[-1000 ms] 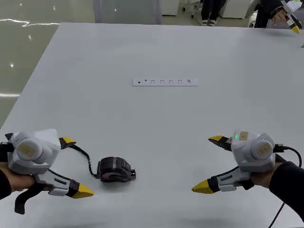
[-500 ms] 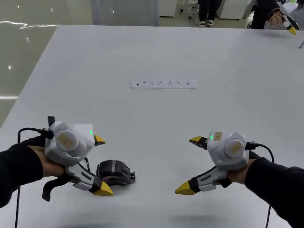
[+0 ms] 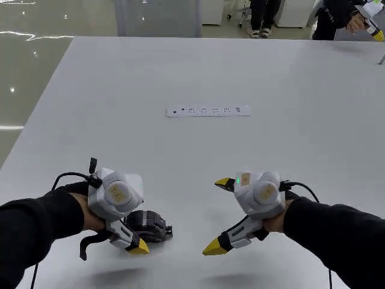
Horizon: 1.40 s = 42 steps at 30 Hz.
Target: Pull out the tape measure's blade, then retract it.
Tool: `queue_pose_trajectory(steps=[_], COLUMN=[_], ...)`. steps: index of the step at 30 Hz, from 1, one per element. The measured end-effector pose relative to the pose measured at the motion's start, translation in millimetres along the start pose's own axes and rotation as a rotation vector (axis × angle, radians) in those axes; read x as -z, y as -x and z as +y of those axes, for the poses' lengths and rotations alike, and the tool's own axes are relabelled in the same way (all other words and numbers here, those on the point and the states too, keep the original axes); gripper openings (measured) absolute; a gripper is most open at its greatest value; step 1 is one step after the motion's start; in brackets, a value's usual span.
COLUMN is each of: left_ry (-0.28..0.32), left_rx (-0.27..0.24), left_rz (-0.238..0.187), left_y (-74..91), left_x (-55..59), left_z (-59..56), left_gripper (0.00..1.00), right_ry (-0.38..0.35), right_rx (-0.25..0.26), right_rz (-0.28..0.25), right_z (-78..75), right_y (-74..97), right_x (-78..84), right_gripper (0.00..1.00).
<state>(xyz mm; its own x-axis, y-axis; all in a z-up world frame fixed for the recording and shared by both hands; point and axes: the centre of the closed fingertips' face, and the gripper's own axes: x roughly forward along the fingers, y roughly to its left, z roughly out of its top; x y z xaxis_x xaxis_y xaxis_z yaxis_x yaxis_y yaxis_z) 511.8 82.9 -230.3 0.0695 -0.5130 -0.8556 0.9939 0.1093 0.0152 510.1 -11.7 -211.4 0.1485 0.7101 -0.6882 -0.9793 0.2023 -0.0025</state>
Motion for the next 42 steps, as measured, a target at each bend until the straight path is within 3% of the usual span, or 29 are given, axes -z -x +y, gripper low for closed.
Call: queue_pose_trajectory(steps=[3, 5, 6, 8, 11, 16, 24, 30, 36, 42], left_ry=[-0.007, -0.034, -0.050, -0.036, -0.057, -0.078, -0.094, -0.095, -0.106, -0.097], left_rx=[0.004, 0.019, 0.000, 0.023, 0.011, 0.003, -0.019, -0.017, -0.020, -0.025], left_rz=[0.005, 0.034, 0.050, 0.056, 0.069, 0.078, 0.109, 0.095, 0.098, 0.088], left_y=[-0.7, -3.4, -4.6, -6.8, -8.4, -10.3, -11.5, -10.6, -11.2, -11.1], left_x=[-2.5, 0.4, 0.7, -0.6, 1.3, 1.8, 3.9, 4.0, 3.4, 3.4], left_z=[-0.5, -1.5, 2.5, -2.7, -2.2, -0.1, -0.4, 0.2, -1.8, -0.1], left_gripper=[0.52, 0.38, 0.34, 0.34, 0.34, 0.32, 0.32, 0.32, 0.32, 0.32], right_ry=[0.023, 0.024, 0.031, 0.049, 0.081, 0.147, 0.162, 0.199, 0.232, 0.135], right_rx=[-0.016, -0.035, -0.043, -0.049, -0.070, -0.086, -0.155, -0.169, -0.163, -0.184], right_rz=[0.008, 0.009, 0.011, 0.017, 0.029, 0.074, 0.114, 0.143, 0.190, 0.207], right_z=[3.5, 6.8, 8.5, 9.7, 13.0, 14.1, 22.5, 24.3, 23.6, 22.6], right_y=[-8.8, -14.9, -18.7, -24.3, -34.0, -52.5, -76.6, -83.9, -90.5, -91.3], right_x=[-4.3, -8.7, -11.0, -13.1, -16.4, -10.8, -12.6, -14.3, -4.5, -4.2], right_gripper=[0.92, 0.90, 0.88, 0.87, 0.83, 0.68, 0.37, 0.23, 0.12, 0.11])
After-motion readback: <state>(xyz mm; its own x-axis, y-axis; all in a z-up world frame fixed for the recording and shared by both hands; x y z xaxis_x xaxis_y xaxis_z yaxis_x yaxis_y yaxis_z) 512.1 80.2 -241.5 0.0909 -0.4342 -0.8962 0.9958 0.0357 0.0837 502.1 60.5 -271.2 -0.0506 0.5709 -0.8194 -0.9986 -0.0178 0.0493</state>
